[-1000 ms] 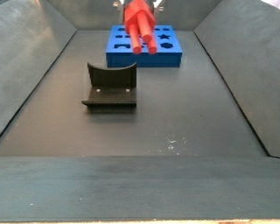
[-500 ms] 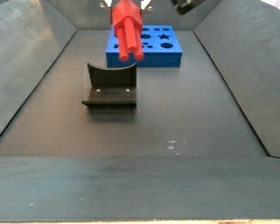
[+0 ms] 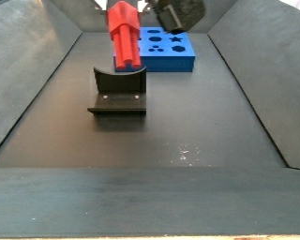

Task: Pick up the 3 prong object. Move up. Rotate the 3 prong object. Place the 3 prong object on the fixture. Regrasp the 3 prong object. Move to above the board. Insert the 3 prong object.
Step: Place the 3 prong object on the fixture.

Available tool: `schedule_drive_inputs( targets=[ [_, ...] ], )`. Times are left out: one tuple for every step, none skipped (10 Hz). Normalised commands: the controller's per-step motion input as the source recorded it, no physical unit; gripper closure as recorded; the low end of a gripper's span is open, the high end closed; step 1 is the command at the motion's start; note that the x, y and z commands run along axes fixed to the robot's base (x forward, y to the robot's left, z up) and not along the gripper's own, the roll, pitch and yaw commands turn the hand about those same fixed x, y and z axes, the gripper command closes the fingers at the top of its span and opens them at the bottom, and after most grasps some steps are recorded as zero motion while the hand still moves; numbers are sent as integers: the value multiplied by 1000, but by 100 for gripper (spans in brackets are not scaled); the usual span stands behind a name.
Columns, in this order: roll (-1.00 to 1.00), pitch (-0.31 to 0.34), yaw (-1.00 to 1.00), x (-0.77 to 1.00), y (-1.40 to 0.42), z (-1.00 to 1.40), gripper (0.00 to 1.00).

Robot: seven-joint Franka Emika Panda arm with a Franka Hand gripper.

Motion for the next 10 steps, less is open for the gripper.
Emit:
schedule_drive_inputs(
  targets=[
    [-1000,280,8,154,135,-1000,100],
    [-1000,273,5,134,140,-1000,100],
    [-948,291,-84,152,141,-1000,100],
    [-794,278,-133,167,139,-1000,100],
    [-582,226,-192,182,144,-1000,100],
    [-421,179,-220,191,145,-1000,100],
    [-287,132,-232,199,137,-1000,100],
    [-214,85,-232,199,136,-1000,100],
    [-148,23,-218,169,158,-866,100],
    [-110,-16,-201,127,189,-835,100]
  ],
)
